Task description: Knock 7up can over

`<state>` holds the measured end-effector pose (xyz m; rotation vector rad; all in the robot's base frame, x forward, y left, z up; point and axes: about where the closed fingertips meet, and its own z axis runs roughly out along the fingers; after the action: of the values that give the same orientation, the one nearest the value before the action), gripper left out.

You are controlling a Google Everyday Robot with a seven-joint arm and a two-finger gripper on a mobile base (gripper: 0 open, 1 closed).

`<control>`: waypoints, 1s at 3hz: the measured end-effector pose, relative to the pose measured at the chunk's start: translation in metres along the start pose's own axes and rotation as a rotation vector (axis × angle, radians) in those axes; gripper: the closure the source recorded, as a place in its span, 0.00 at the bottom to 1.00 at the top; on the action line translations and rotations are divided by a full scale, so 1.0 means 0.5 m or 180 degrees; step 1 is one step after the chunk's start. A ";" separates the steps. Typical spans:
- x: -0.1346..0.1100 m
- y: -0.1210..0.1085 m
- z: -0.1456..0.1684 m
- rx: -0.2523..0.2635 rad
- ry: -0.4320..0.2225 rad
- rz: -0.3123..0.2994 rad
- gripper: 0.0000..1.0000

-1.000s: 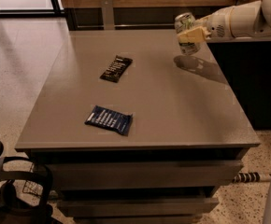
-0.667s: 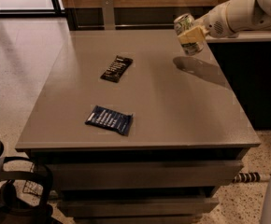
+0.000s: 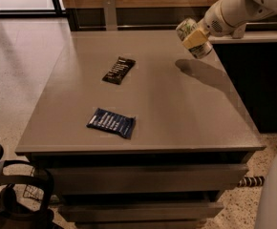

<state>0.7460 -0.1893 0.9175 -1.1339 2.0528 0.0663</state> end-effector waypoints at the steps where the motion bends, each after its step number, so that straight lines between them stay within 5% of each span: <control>1: 0.005 0.019 0.018 -0.0058 0.0130 -0.0047 1.00; 3: 0.030 0.056 0.088 -0.0351 0.0304 -0.0047 1.00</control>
Offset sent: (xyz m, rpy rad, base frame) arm -0.0035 0.0229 -0.0475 -0.0292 0.1225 0.0457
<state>0.7474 -0.1658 0.8684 -1.2407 2.1473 0.1214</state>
